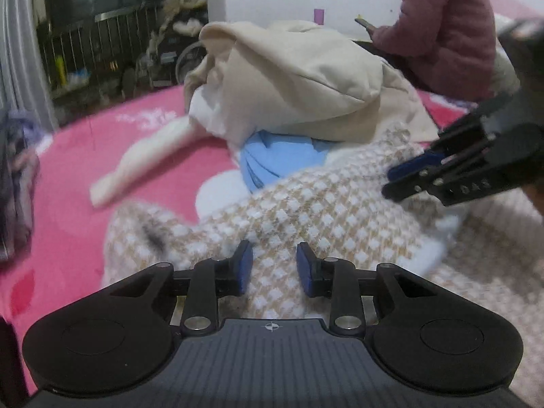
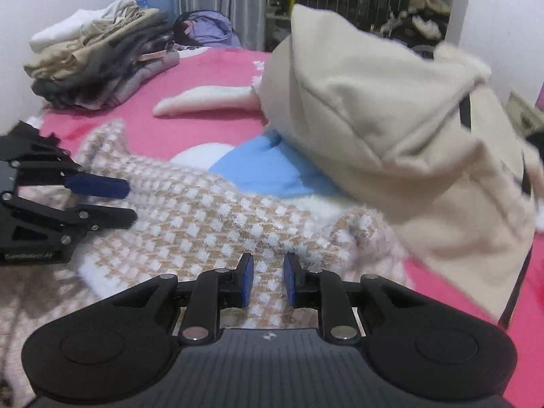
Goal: Fold clothes
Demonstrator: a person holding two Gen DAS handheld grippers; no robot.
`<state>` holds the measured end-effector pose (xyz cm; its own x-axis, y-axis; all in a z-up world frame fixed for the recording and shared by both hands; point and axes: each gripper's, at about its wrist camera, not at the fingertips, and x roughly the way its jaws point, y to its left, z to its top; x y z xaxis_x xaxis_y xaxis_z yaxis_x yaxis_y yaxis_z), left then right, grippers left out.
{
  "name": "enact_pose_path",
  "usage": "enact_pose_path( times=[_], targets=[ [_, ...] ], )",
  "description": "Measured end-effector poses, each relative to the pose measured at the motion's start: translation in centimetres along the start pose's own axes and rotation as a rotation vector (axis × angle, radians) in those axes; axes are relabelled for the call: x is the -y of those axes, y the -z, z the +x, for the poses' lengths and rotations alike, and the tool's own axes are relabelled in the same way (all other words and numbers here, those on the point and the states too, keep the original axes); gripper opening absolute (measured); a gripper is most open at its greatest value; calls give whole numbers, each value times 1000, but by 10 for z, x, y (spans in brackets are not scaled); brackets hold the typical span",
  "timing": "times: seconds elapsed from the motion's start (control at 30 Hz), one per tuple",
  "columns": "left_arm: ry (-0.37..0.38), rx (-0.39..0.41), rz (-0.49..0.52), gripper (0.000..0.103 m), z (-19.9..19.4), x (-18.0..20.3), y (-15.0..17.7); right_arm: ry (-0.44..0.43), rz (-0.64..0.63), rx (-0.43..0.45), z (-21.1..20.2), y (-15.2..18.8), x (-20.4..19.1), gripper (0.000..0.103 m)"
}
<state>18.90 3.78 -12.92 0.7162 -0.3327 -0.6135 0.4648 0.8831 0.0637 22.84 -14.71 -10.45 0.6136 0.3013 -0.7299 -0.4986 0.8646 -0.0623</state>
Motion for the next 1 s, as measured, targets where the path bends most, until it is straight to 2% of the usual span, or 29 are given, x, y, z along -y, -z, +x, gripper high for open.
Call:
enact_pose_path(
  times=[0.27,0.43,0.53,0.6,0.7,0.83,0.87,0.93,1.0],
  targets=[
    [-58,30,-11,30,33,-19,-17,3,12,54,24,-7,11,19],
    [-111,59,12,29,44,-11,-16,38,-12,115,40,-9,11,19],
    [-130,78,30,30,36,-8,-14,61,-35,125,41,-12,8,19],
    [-115,87,-8,31,21,-12,-14,57,-20,110,30,-16,8,20],
    [-111,121,-4,32,-4,-12,-9,12,-33,123,10,-17,3,21],
    [-124,61,112,34,-2,-4,9,-61,-144,110,3,-7,-12,23],
    [-131,50,128,34,2,-2,14,-50,-162,107,8,1,-12,23],
    [-133,62,136,34,2,-1,16,-32,-195,100,19,18,-11,23],
    [-112,54,90,34,-2,-7,11,-47,-140,81,14,10,-3,23]
  ],
)
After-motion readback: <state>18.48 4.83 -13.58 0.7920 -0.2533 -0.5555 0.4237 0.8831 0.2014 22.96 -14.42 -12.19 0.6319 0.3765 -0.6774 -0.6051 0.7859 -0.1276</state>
